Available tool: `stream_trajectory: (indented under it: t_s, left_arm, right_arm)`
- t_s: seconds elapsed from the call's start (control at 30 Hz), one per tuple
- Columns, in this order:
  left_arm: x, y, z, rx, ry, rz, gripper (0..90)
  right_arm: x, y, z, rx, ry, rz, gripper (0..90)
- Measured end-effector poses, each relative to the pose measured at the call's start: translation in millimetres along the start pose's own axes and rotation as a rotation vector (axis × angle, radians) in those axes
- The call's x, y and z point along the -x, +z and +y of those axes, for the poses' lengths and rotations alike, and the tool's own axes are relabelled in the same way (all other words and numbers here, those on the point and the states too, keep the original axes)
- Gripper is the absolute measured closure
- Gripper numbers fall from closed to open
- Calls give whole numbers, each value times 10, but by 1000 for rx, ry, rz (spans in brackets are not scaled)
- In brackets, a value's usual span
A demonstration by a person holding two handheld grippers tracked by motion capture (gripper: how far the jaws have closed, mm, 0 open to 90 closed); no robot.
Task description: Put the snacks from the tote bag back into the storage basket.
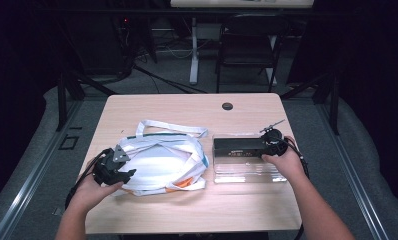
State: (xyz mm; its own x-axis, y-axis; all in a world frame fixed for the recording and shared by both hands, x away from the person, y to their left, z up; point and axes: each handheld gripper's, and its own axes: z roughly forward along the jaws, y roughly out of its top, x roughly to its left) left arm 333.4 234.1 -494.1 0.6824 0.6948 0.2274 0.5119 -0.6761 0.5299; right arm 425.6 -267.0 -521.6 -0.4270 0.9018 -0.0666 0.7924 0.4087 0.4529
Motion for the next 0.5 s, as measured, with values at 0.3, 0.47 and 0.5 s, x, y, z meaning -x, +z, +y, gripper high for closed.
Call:
stream_trajectory:
  t_s: [0.3,0.47,0.5]
  left_arm:
    - [-1,4,-3,-3,0,-1,492]
    - [-7,1,-6,-1,2,1,492]
    - [-6,2,-7,-2,1,1,492]
  right_arm:
    - [2,21,-1,3,11,8,463]
    - [12,6,-7,-2,12,18,444]
    - [15,1,-9,-3,10,17,438]
